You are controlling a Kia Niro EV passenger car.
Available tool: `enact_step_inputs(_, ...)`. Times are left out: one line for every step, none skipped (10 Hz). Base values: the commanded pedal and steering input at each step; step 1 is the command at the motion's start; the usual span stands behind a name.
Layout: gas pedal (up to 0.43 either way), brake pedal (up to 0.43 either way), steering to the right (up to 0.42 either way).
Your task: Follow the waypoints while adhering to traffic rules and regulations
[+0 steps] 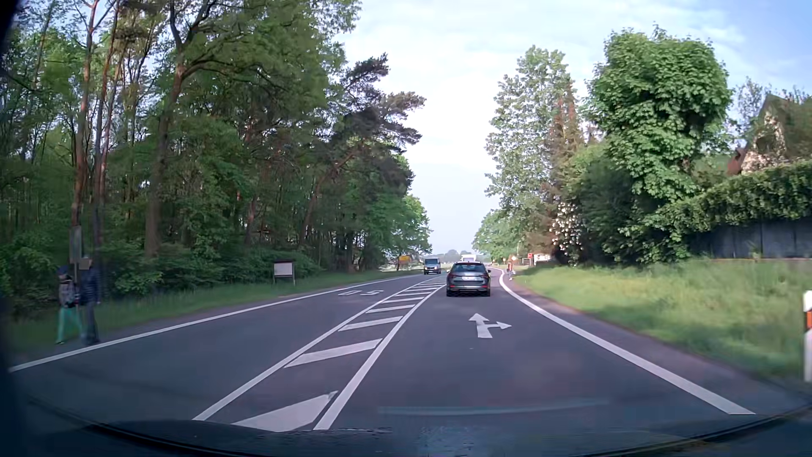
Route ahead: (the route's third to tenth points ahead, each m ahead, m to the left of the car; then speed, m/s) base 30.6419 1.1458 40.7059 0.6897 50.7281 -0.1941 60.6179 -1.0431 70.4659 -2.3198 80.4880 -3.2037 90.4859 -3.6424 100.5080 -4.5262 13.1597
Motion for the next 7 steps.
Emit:
enact_step_inputs(0.110, 0.000, 0.011)
enact_step_inputs(0.110, 0.000, 0.010)
enact_step_inputs(0.110, 0.000, 0.010)
enact_step_inputs(0.110, 0.000, 0.010)
enact_step_inputs(0.110, 0.000, 0.010)
enact_step_inputs(0.110, 0.000, 0.010)
enact_step_inputs(0.110, 0.000, 0.010)
